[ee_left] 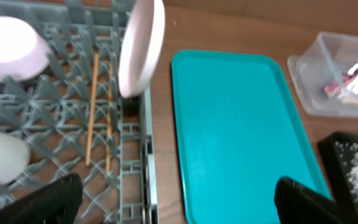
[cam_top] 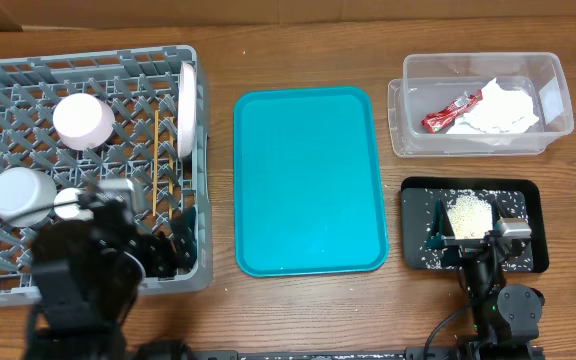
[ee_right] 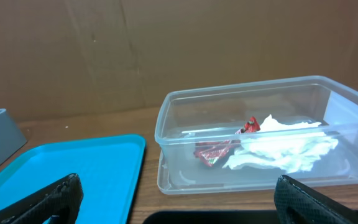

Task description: Sort waste into correct bins and load items into the dishwasher

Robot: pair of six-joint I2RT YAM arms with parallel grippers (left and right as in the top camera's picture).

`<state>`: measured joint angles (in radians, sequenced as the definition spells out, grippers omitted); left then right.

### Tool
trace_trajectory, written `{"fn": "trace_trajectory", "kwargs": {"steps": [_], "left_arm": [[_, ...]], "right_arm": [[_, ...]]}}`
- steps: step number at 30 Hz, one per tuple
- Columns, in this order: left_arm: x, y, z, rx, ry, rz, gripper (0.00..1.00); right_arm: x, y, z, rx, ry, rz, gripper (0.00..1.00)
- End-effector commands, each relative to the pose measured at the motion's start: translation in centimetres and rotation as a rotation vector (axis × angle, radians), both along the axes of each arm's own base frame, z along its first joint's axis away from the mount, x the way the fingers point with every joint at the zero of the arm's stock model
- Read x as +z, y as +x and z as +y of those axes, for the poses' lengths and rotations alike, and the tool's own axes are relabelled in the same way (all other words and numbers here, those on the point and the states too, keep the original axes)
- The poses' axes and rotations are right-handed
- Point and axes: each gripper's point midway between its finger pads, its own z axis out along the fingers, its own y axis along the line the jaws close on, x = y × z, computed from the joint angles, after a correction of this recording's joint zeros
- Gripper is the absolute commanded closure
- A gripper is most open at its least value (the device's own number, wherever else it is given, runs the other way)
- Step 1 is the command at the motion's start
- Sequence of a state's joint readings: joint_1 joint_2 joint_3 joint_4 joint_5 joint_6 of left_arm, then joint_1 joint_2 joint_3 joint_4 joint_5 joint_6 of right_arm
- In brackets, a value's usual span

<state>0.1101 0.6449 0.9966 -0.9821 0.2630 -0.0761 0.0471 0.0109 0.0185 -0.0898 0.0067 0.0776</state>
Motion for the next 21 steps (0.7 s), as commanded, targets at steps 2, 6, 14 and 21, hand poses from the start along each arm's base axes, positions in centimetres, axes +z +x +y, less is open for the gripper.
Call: {"fn": "trace_trajectory", "kwargs": {"steps": [2, 6, 14, 21], "left_arm": [[-3.4, 1.9, -0.8, -0.058, 0.051, -0.188, 0.0], [-5.1, 3.1, -2.0, -0.124, 0.096, -0.388, 0.0], [-8.0, 3.3, -1.4, -0.07, 0.128, -0.641, 0.0], [-8.4, 3.0, 0.5, 0.048, 0.155, -0.686, 0.0]], "right_arm": [[-0.2, 0.0, -0.2, -0.011, -0.003, -0.003, 0.0], [-0.2, 0.0, -0.2, -0.011, -0.003, -0.003, 0.0], [-0.2, 0.0, -0.2, -0.011, -0.003, -0.003, 0.0], [-0.2, 0.0, -0.2, -0.011, -0.003, -0.003, 0.0]]}}
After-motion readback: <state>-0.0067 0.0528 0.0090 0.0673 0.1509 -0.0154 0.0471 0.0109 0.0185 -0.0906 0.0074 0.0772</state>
